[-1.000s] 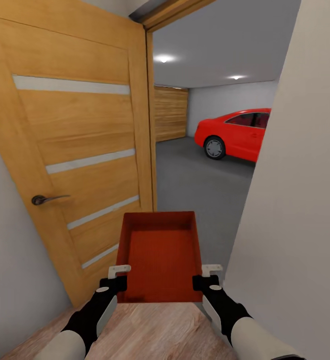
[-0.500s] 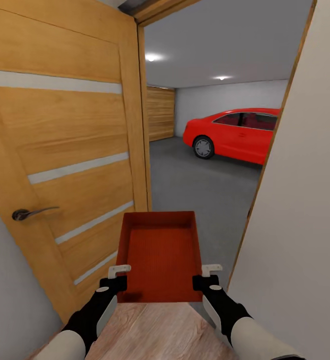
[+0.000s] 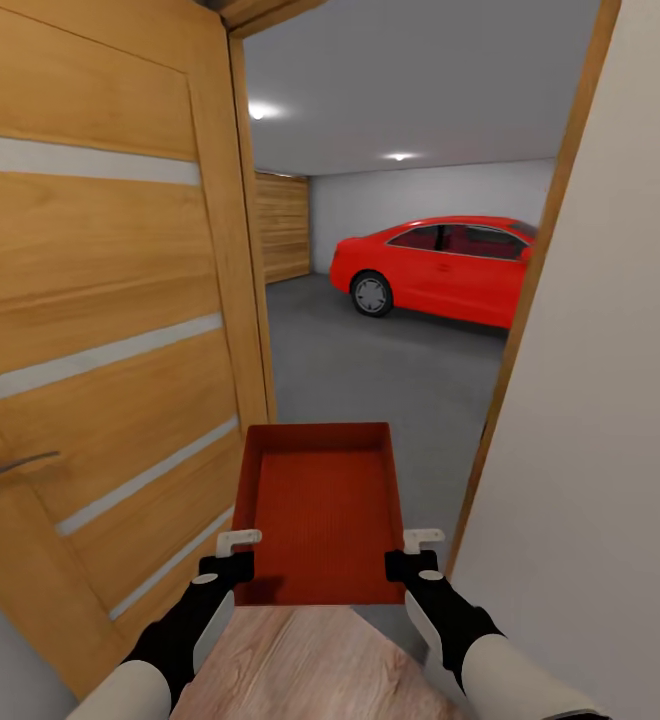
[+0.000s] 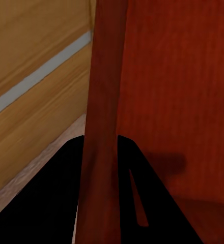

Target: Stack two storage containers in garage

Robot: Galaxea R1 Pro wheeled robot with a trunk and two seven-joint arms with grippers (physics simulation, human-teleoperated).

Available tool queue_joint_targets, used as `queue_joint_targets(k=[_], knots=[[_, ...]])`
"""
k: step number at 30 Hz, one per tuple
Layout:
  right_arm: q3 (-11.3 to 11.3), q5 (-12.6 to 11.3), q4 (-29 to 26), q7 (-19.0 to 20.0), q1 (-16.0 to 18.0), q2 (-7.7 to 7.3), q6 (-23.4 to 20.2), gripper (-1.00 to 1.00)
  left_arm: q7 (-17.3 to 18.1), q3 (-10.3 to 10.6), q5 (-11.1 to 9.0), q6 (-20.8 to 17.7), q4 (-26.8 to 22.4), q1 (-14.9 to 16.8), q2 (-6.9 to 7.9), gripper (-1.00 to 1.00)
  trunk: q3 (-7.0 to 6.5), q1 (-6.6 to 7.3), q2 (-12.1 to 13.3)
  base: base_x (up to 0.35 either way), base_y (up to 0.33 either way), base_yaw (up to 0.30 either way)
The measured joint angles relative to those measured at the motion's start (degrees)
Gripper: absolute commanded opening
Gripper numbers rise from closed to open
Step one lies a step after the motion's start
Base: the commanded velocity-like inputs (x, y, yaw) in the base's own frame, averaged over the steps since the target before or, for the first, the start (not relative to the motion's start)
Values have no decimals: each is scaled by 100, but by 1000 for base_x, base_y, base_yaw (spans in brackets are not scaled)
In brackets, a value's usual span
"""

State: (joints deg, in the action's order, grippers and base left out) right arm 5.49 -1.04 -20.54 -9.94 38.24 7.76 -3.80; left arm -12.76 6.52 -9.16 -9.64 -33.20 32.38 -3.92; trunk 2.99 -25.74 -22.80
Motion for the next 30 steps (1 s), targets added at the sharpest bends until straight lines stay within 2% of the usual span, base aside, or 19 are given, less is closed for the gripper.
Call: queue_joint_targets(k=[21, 30], knots=[[1, -1, 0, 0, 1, 0, 0, -100, 0, -1, 0, 0, -2, 0, 0, -100, 0, 0, 0, 197, 176, -247], [12, -6, 3, 0, 1, -6, -3, -100, -1, 14, -24, 19, 17, -1, 1, -100, 0, -2, 1, 30, 25, -33]])
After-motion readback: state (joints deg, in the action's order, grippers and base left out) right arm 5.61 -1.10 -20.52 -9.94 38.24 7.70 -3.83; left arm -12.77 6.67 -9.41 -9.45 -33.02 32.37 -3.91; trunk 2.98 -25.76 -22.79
